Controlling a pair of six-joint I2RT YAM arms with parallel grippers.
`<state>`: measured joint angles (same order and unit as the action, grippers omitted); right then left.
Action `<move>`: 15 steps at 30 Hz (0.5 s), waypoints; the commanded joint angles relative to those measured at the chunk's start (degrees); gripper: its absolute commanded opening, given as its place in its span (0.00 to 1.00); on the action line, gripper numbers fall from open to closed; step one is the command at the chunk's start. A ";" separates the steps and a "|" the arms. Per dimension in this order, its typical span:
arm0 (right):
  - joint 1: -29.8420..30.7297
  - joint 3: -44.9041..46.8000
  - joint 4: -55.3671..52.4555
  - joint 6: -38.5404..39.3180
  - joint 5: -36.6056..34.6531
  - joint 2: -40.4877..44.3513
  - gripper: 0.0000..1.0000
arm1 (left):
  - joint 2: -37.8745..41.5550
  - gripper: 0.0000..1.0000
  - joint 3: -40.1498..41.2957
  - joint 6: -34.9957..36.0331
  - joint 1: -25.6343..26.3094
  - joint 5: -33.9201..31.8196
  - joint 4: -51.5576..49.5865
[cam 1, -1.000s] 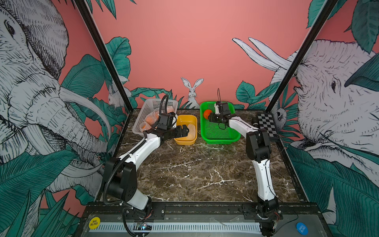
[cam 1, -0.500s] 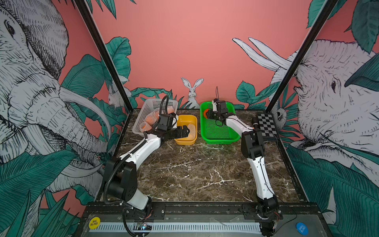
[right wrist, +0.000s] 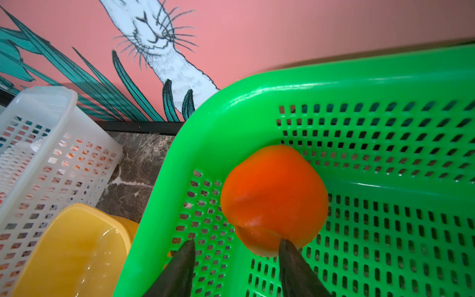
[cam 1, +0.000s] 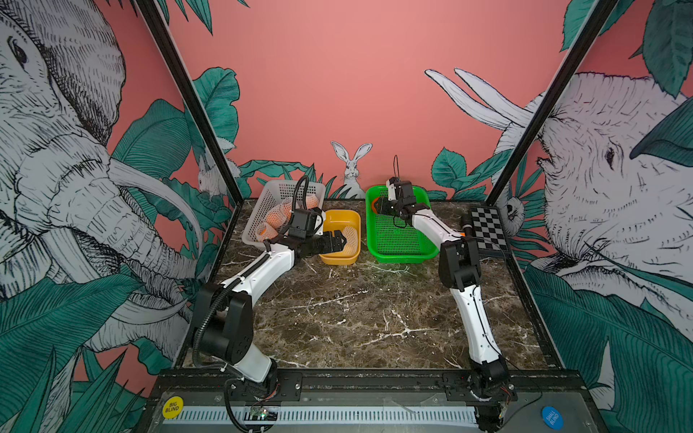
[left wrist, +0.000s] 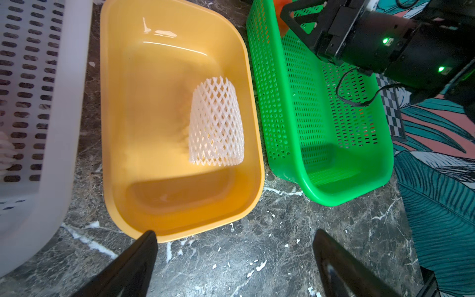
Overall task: Remove foam nets from oranges
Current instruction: Place the orange in the basket.
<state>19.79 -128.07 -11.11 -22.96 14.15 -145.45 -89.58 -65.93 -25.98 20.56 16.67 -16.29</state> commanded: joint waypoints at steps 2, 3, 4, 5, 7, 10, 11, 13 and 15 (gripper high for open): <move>0.74 7.32 2.41 0.76 0.23 8.51 0.64 | 1.40 0.96 -3.33 3.15 -1.07 -3.64 -5.65; 0.97 10.37 3.46 1.00 -0.07 10.89 0.67 | 1.58 0.96 -4.69 4.23 -1.53 -5.86 -8.67; 1.25 13.01 4.01 1.33 -0.55 13.61 0.70 | 1.87 0.96 -5.78 5.03 -2.14 -7.41 -11.23; 1.40 15.59 4.33 1.80 -0.87 15.68 0.72 | 2.39 0.96 -6.58 5.86 -2.80 -8.51 -12.65; 2.19 21.46 5.17 1.95 -0.97 20.21 0.76 | 3.25 0.97 -8.95 7.44 -4.10 -12.07 -16.58; 3.53 30.01 6.25 2.48 -1.45 26.43 0.80 | 3.01 0.98 -11.99 9.13 -6.29 -15.27 -21.07; 4.03 32.33 6.21 2.92 -1.79 28.22 0.81 | 2.49 0.98 -12.78 9.63 -7.07 -15.41 -22.15; 4.77 37.25 5.80 3.06 -2.66 32.05 0.83 | 0.47 0.99 -15.28 10.20 -9.25 -15.76 -25.15; 5.72 42.18 6.31 2.83 -3.11 35.99 0.84 | -1.52 0.99 -17.51 10.96 -11.27 -15.65 -27.02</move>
<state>24.49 -90.63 -6.31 -20.91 12.45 -112.31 -89.65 -80.62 -17.37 11.33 3.44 -36.36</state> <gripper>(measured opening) 0.835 0.992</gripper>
